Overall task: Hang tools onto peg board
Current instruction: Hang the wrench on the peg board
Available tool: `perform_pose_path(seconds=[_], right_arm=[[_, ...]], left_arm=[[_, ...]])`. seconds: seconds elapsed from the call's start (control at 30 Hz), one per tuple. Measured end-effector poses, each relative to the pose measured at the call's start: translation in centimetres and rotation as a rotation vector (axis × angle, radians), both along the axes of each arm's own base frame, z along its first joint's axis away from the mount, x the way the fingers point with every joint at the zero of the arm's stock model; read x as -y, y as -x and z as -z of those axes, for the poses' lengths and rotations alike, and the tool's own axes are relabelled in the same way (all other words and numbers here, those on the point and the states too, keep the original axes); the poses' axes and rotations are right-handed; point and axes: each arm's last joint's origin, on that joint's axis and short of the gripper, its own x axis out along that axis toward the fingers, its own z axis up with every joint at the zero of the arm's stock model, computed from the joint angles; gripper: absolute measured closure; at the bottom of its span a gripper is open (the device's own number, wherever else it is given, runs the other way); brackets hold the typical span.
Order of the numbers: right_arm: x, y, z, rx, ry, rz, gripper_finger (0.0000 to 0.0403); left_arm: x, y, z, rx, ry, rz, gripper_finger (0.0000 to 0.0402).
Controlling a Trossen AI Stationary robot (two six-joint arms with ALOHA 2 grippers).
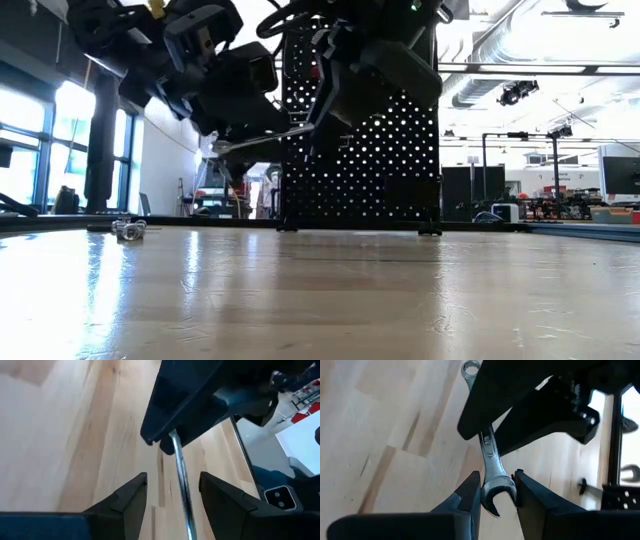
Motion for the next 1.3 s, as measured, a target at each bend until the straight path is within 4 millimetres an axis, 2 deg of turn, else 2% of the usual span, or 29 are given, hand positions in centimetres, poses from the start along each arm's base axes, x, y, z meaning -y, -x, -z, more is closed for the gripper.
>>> perform_pose_path(seconds=[0.2, 0.33, 0.5, 0.73, 0.97, 1.13, 1.3], right_arm=[[0.3, 1.1, 0.4, -0.08, 0.0, 0.107, 0.032], [0.5, 1.7, 0.6, -0.114, -0.022, 0.19, 0.032], [0.6, 1.8, 0.7, -0.099, -0.038, 0.258, 0.032], [0.9, 1.0, 0.3, 0.026, -0.057, 0.33, 0.032], [2.5, -0.6, -0.7, 0.192, -0.052, 0.381, 0.032], [4.1, -1.3, -3.4, 0.381, -0.025, 0.43, 0.032], [5.4, -1.8, -5.9, 0.547, 0.034, 0.466, 0.032]], left_arm=[[-0.7, -0.4, -0.9, 0.096, -0.039, 0.0, 0.0226], [-1.1, -0.2, -2.3, 0.182, -0.072, 0.004, 0.0226], [-2.0, 1.0, -4.8, 0.241, -0.176, -0.02, 0.0226], [-3.1, 4.8, -8.6, 0.233, -0.397, -0.137, 0.0226], [-3.4, 9.6, -12.9, 0.338, -0.524, -0.294, 0.0226], [-3.5, 12.7, -14.9, 0.405, -0.539, -0.433, 0.0226], [-3.1, 13.9, -15.7, 0.436, -0.555, -0.529, 0.0228]])
